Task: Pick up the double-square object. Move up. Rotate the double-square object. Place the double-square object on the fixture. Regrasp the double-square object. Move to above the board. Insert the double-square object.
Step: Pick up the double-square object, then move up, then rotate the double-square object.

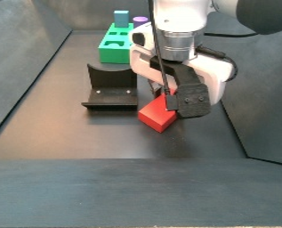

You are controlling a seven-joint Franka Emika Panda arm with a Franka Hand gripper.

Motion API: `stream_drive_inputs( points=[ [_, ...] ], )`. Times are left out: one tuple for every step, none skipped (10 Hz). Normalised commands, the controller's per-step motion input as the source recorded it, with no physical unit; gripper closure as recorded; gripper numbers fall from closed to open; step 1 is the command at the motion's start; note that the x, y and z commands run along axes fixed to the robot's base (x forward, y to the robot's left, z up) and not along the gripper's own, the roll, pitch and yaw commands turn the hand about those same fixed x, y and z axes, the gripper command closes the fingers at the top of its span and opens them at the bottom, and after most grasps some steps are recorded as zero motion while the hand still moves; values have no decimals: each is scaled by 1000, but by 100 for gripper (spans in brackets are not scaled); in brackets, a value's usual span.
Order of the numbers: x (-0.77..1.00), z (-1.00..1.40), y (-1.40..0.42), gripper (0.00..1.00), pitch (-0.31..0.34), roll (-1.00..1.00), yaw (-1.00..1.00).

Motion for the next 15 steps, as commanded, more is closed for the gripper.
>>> stream_drive_inputs(
  points=[
    [0, 0, 0, 100, 0, 0, 0],
    [0, 0, 0, 100, 0, 0, 0],
    [0, 0, 0, 100, 0, 0, 0],
    [0, 0, 0, 100, 0, 0, 0],
    [0, 833, 0, 100, 0, 0, 0],
    [-36, 816, 34, 100, 6, 1, 22],
    [-61, 721, 29, 100, 11, 14, 17],
    [-50, 608, 12, 100, 18, 28, 5],
    [-35, 432, 9, 100, 39, 49, -5],
    [-27, 340, 7, 100, 51, 58, -7],
    [-401, 833, 43, 100, 0, 0, 0],
    [-383, 714, 41, 100, -2, 18, 1],
    [-247, 584, 15, 100, -17, 37, -12],
    [-172, 508, 12, 100, -1, 42, -16],
    [-83, 326, 15, 100, 52, 48, -13]
  ],
)
